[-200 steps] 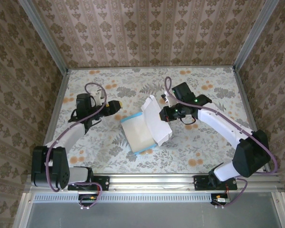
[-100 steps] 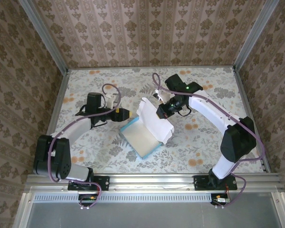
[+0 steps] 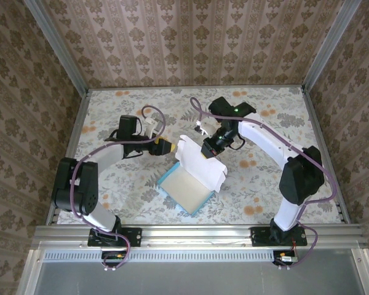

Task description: Fold the paper box

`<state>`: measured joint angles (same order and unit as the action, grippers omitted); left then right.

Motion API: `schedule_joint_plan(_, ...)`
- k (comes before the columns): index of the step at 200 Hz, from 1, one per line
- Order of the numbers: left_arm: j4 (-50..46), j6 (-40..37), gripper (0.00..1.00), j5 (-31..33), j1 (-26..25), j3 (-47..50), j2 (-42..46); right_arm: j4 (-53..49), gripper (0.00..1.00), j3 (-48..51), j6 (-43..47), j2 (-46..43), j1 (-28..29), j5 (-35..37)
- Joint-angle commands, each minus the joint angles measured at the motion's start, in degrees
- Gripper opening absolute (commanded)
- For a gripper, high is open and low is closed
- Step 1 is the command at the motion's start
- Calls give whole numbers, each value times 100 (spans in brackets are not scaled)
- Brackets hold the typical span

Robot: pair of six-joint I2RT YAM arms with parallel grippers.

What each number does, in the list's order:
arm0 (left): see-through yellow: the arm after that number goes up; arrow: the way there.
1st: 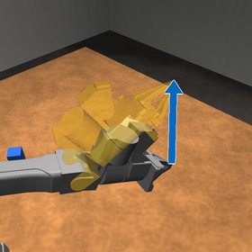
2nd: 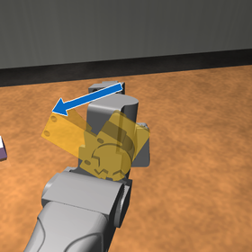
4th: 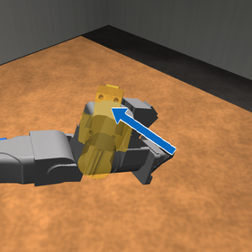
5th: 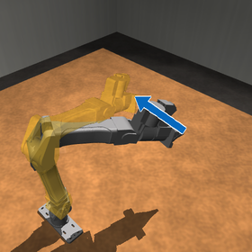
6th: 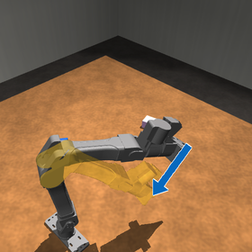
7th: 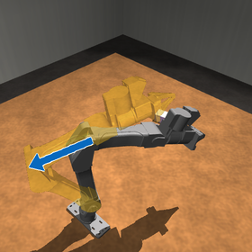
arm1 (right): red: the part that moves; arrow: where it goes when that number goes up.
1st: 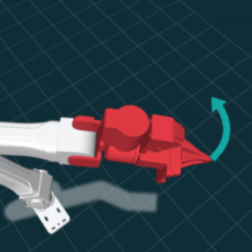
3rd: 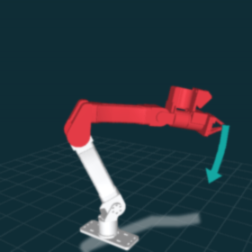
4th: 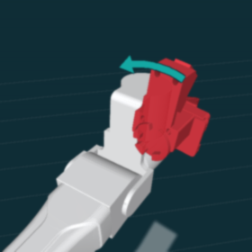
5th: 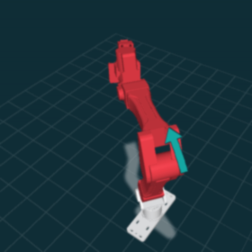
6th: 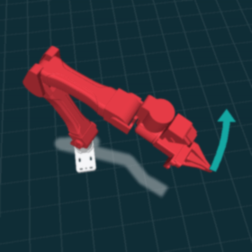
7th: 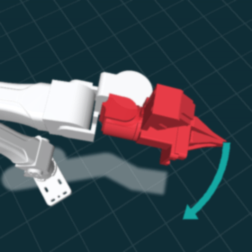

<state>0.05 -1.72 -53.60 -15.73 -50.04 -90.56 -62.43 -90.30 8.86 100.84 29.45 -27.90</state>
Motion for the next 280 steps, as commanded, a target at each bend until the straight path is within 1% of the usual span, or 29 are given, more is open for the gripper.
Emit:
schedule_joint_plan(1,32,-472,60,-697,-23,-264,-106,-356,4,-222,183,193,43,-93)
schedule_joint_plan(24,-44,-457,59,-853,-84,-440,-273,-360,4,-269,193,257,70,-80)
schedule_joint_plan(94,-514,-704,57,-710,-295,-719,-525,-362,5,-315,186,348,98,-31)
schedule_joint_plan(111,-606,-739,50,-705,-357,-741,-533,-340,5,-312,194,334,105,-23)
schedule_joint_plan(129,-784,-827,48,-570,-439,-748,-507,-314,5,-296,177,326,105,8)
schedule_joint_plan(143,-921,-874,45,-490,-487,-746,-489,-275,5,-288,168,305,105,26)
schedule_joint_plan(185,-1156,-945,31,101,-680,-686,-260,-241,5,-325,135,296,109,113)
schedule_joint_plan(206,-1258,-939,30,509,-780,-640,-69,-317,5,-413,141,317,138,275)
schedule_joint_plan(212,-1323,-945,28,630,-807,-644,-15,-347,5,-421,141,329,155,350)
schedule_joint_plan(226,-1443,-928,27,904,-860,-636,99,-385,5,-470,157,336,181,468)
schedule_joint_plan(280,-1739,-822,27,1350,-988,-638,260,-387,5,-546,160,367,285,694)
